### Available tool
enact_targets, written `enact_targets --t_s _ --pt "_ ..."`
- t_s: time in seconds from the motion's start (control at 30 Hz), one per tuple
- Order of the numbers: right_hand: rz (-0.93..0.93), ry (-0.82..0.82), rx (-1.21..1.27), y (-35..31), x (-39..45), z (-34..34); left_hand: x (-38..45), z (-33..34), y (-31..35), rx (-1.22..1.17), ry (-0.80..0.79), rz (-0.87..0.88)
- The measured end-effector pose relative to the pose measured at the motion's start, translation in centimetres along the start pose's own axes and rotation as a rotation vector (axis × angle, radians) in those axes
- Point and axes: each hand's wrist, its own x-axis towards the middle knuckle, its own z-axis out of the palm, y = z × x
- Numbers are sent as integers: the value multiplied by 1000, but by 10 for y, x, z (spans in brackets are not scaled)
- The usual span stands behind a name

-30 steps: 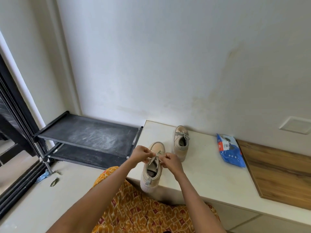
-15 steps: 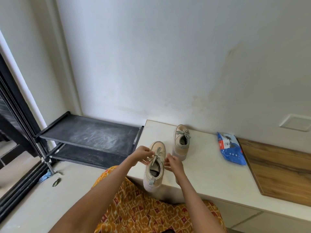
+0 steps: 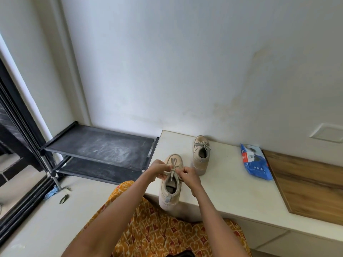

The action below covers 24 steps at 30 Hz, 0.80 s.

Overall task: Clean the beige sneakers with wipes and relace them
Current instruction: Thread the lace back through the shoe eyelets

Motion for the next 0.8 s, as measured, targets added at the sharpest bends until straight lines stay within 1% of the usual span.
enact_targets --t_s 0.17,0.23,0.3,0.4,0.47,0.57,0.7,0.73,0.8 --pt "30 -40 -27 -2 5 1 -1 1 -1 -13 12 -11" --pt "50 -56 0 0 9 2 -2 0 1 4 9 -8" --pt "51 -39 42 -4 9 2 -4 -1 5 18 -13 -15" --pt "72 -5 162 -22 6 4 -5 0 12 37 -27 -74" --pt "103 15 155 -27 9 10 -3 4 13 45 -18 -106" --pt "130 48 138 -26 12 16 -2 8 10 -13 15 -155" --pt "181 120 217 -20 9 15 -1 8 0 -206 52 -201" --pt "194 130 223 -17 8 16 -1 9 -2 -228 63 -200" --pt "217 152 213 -12 6 19 -2 11 -3 -196 93 -184"
